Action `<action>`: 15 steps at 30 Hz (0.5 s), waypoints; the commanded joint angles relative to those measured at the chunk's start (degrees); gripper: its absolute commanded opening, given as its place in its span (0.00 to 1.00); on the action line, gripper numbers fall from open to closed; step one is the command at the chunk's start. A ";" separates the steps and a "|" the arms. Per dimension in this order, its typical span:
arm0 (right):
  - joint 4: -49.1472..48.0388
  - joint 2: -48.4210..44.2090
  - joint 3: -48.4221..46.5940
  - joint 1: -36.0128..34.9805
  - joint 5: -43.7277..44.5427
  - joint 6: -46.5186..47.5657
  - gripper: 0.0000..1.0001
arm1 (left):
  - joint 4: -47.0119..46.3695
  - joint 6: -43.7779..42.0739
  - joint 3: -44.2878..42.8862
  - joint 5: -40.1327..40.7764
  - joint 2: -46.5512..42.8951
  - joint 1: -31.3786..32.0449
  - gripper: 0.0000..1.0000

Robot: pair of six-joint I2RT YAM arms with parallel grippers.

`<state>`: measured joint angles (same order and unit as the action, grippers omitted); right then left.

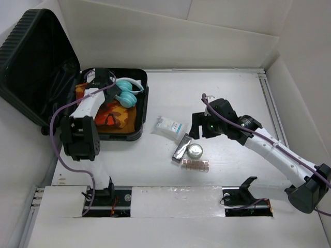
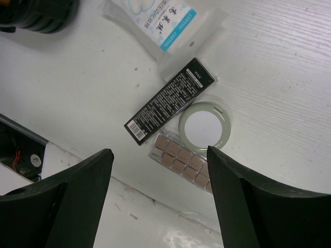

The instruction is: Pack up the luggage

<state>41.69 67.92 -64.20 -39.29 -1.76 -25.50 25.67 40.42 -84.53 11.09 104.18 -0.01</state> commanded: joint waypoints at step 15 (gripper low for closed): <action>-6.53 14.67 -1.02 -0.26 -2.28 -1.04 0.78 | 1.66 -0.89 12.88 2.80 -29.81 23.81 0.88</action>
<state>39.64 79.31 -63.75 -39.33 -2.61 -25.54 22.98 37.19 -78.81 14.79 74.46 21.12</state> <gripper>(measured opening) 0.791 0.883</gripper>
